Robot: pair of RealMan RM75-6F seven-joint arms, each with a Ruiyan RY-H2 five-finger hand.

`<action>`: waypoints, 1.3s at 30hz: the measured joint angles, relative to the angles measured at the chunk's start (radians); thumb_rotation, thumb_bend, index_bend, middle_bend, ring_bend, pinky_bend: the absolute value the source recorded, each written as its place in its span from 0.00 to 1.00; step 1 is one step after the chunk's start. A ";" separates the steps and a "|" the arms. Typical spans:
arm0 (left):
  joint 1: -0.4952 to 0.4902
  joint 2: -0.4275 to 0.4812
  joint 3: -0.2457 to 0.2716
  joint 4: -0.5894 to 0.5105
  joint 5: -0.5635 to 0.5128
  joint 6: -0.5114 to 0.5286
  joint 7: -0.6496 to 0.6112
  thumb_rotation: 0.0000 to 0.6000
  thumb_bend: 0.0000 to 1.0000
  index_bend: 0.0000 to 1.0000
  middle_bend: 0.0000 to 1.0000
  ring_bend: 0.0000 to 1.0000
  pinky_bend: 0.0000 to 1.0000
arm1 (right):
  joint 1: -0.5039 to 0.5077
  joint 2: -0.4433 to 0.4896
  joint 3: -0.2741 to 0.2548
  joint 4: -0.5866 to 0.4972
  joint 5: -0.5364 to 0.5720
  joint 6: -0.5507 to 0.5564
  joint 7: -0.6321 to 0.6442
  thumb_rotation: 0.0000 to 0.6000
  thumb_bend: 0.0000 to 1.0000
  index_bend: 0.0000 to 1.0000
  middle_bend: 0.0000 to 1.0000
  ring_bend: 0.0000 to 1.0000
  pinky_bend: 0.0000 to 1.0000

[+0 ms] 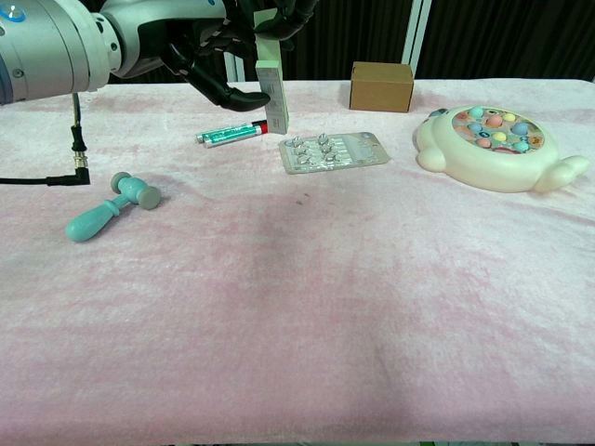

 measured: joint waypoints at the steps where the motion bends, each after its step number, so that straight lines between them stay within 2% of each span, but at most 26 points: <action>1: 0.000 0.001 0.000 -0.001 0.000 -0.002 -0.002 1.00 0.39 0.54 0.09 0.00 0.00 | 0.000 0.000 0.000 0.000 0.000 0.000 0.000 1.00 0.62 0.80 0.78 0.91 0.96; 17: -0.006 -0.005 0.000 0.006 -0.002 -0.008 -0.006 1.00 0.39 0.55 0.10 0.00 0.00 | 0.004 0.000 -0.002 0.001 0.002 -0.001 0.003 1.00 0.63 0.80 0.78 0.91 0.96; 24: -0.008 -0.021 -0.004 0.011 0.002 -0.001 -0.013 1.00 0.44 0.57 0.11 0.00 0.00 | 0.002 0.004 -0.003 -0.001 -0.002 -0.002 0.006 1.00 0.63 0.79 0.78 0.91 0.96; 39: -0.012 -0.038 -0.005 0.018 -0.001 0.008 -0.007 1.00 0.44 0.58 0.12 0.00 0.00 | 0.001 0.010 -0.004 -0.002 -0.006 -0.005 0.012 1.00 0.63 0.80 0.78 0.91 0.96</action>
